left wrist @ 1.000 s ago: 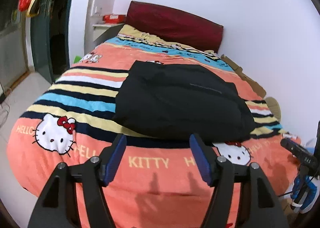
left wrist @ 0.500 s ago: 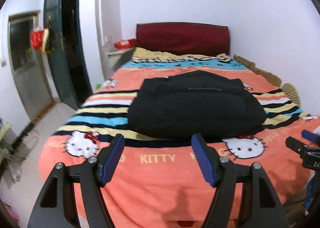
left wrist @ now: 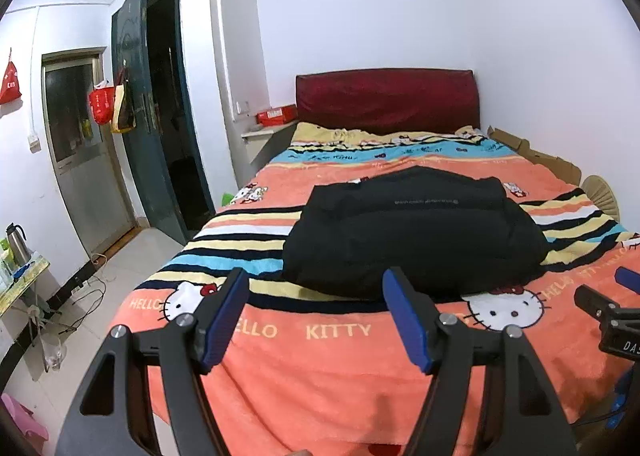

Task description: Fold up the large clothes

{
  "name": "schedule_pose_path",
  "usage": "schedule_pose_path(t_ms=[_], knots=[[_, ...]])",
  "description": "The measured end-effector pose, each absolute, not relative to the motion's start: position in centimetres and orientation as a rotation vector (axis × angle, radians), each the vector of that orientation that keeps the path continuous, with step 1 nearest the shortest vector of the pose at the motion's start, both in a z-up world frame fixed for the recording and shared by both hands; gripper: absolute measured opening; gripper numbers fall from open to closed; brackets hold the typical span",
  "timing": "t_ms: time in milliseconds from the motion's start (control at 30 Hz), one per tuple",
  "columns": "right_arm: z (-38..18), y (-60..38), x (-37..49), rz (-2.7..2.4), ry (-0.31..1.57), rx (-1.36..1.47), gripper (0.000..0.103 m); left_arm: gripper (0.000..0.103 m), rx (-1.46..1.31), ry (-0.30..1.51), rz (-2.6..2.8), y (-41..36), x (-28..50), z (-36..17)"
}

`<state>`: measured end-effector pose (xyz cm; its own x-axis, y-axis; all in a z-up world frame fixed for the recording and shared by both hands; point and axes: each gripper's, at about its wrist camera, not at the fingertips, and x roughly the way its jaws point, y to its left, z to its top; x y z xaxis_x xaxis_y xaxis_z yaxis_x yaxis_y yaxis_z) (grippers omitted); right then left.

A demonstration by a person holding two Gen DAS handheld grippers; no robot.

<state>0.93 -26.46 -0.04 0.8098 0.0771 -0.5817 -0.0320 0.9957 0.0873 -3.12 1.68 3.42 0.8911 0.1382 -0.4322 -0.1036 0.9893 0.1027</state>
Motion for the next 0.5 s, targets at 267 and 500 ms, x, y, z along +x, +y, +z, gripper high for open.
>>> schedule_pose_path(t_ms=[267, 500], knots=[[0.4, -27.0, 0.6, 0.028, 0.593, 0.074, 0.103, 0.068, 0.083, 0.451, 0.124, 1.5, -2.9, 3.2], [-0.4, -27.8, 0.9, 0.003, 0.608, 0.089, 0.103, 0.068, 0.088, 0.467, 0.106, 1.4, -2.3, 2.5]])
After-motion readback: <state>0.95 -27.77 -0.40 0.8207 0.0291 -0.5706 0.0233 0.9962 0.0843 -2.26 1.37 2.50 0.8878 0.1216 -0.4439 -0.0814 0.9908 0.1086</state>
